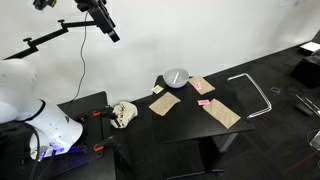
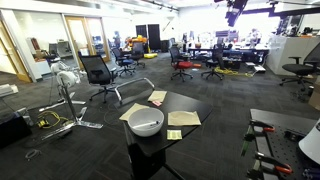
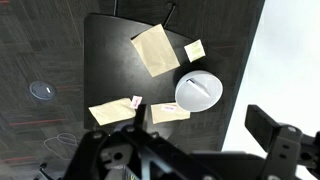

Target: Remove the marker from the mug cup and place it on the table

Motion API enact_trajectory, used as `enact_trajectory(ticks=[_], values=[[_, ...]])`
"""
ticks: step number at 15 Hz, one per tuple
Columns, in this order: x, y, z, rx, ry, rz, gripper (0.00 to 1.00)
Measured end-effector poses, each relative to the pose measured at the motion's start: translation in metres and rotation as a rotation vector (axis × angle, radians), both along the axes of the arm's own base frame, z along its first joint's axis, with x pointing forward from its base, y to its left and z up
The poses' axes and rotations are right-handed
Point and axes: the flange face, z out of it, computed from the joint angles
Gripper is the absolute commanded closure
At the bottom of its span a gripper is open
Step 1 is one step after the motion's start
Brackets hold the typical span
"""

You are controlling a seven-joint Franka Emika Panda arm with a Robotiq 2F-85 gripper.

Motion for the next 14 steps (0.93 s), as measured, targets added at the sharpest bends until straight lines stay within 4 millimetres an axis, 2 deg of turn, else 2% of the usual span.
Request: enact_trajectory(ticks=[3, 6, 10, 14], values=[[0.016, 0.016, -0.001, -0.03, -0.027, 0.099, 0.0], [0.042, 0.037, -0.008, -0.064, -0.027, 0.232, 0.0], [0.086, 0.061, -0.028, -0.11, -0.001, 0.401, 0.0], [0.125, 0.074, -0.057, -0.163, 0.047, 0.537, 0.0]])
